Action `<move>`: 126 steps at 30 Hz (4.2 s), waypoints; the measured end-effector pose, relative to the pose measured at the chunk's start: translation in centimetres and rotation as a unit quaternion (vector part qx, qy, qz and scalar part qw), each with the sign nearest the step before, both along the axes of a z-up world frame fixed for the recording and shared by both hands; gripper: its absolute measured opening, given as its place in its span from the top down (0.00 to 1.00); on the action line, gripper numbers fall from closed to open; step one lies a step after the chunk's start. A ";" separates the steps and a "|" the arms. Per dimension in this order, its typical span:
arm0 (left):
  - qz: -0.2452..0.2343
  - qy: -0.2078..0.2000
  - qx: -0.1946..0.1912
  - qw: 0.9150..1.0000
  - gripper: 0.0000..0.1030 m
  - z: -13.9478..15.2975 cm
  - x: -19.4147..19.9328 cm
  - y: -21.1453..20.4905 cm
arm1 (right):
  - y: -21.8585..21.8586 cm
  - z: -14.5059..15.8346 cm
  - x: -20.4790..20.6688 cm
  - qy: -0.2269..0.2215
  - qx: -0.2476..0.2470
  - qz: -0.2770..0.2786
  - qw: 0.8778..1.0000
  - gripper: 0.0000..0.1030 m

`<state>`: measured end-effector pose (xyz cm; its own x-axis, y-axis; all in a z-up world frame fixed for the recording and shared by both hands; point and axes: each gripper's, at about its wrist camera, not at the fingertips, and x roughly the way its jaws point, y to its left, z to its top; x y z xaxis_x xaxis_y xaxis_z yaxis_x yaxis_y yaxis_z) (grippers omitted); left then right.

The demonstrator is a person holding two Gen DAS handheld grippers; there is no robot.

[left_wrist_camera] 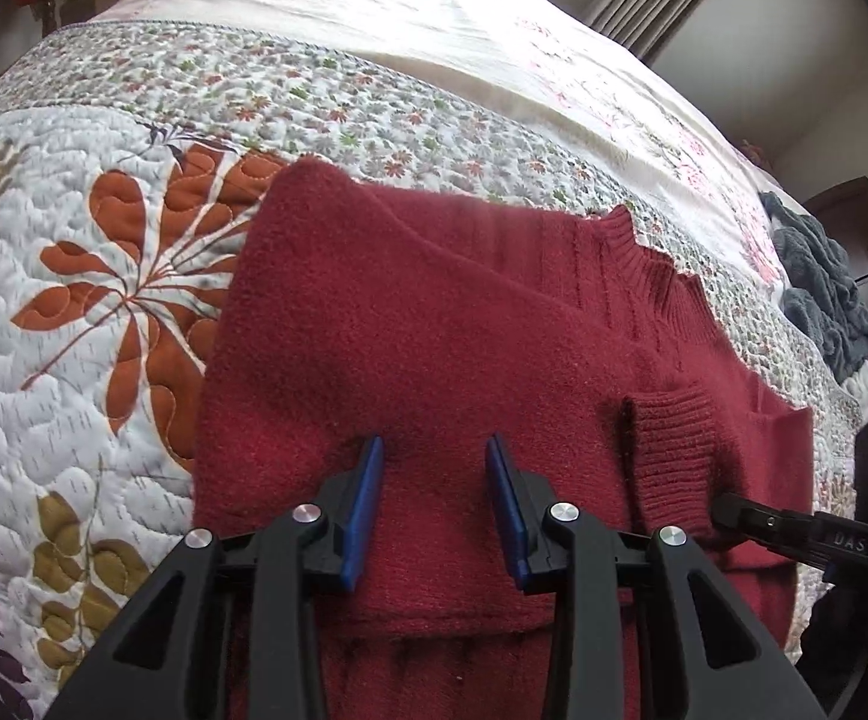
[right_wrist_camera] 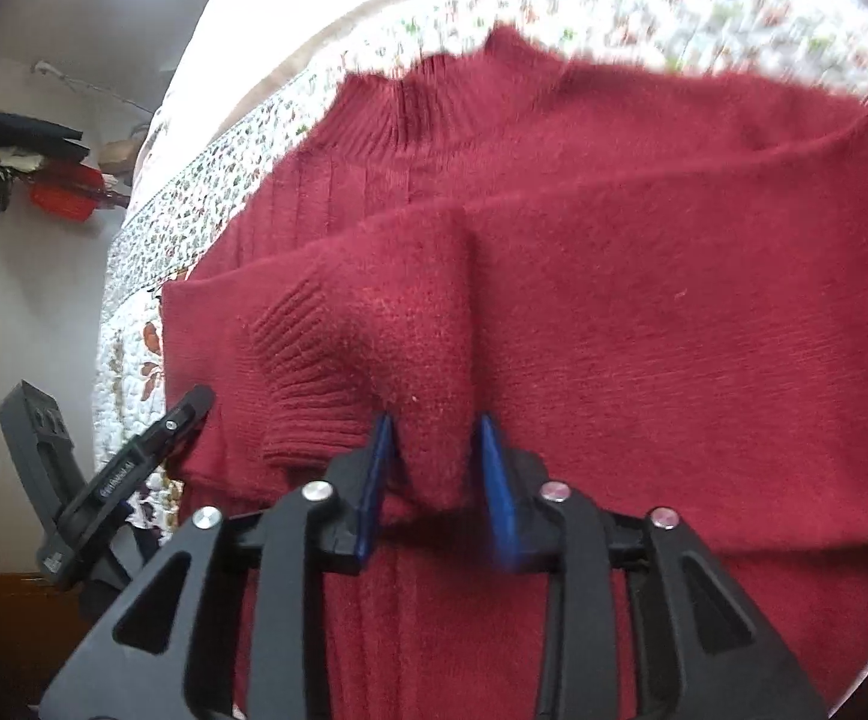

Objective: Fold small clothes
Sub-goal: 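Grasp the folded sleeve cuff with the right tool, then adjust the sleeve cuff with the right tool and release it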

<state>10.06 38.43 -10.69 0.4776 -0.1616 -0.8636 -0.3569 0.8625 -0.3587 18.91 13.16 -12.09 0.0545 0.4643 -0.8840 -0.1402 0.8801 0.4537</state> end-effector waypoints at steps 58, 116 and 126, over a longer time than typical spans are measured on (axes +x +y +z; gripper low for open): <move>-0.048 0.007 0.063 0.997 0.58 0.3 1.5 -1.7 | -12.9 -0.6 -0.2 0.021 0.068 -0.131 0.989 0.45; -0.107 0.025 0.082 0.991 0.44 -1.4 -1.0 -5.2 | -9.5 -2.4 -0.7 -0.013 -0.032 -0.066 0.997 0.84; -0.094 0.021 0.077 0.992 0.44 1.0 -2.8 -5.0 | -9.6 0.7 -2.6 -0.049 -0.032 -0.050 0.997 0.67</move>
<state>7.25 33.40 -9.74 0.4137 -0.1096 -0.9038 -0.1957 0.9588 -0.2059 16.29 3.54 -11.34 0.1860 0.3955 -0.8995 -0.0912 0.9184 0.3849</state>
